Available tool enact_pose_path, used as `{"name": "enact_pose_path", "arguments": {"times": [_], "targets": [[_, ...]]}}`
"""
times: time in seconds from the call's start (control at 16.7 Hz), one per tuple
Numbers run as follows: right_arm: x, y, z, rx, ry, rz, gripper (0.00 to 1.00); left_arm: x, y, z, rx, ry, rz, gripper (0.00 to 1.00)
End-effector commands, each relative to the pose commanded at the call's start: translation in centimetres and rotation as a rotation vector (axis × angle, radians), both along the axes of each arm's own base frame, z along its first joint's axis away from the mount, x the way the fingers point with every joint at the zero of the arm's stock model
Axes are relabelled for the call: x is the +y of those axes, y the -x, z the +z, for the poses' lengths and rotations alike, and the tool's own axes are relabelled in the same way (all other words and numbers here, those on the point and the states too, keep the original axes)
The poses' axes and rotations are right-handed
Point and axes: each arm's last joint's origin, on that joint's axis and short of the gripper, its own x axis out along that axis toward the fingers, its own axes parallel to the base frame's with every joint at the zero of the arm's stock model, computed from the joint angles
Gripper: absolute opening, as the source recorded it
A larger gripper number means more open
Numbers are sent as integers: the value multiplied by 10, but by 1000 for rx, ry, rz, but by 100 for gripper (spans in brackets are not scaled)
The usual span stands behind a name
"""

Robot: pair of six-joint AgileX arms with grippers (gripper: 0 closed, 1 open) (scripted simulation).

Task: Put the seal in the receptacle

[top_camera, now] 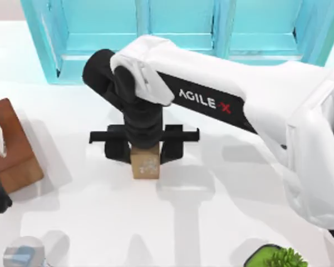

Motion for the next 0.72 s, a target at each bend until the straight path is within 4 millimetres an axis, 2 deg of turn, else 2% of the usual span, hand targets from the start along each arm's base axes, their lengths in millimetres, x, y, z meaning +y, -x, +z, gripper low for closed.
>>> {"name": "enact_pose_path", "arguments": {"times": [0.48, 0.72], "targets": [[2, 1, 2, 2, 1, 2, 0, 0, 0, 0, 0, 0, 0, 100], [6, -2, 24, 3, -1, 0, 0, 0, 0, 0, 0, 0, 0, 100]]}}
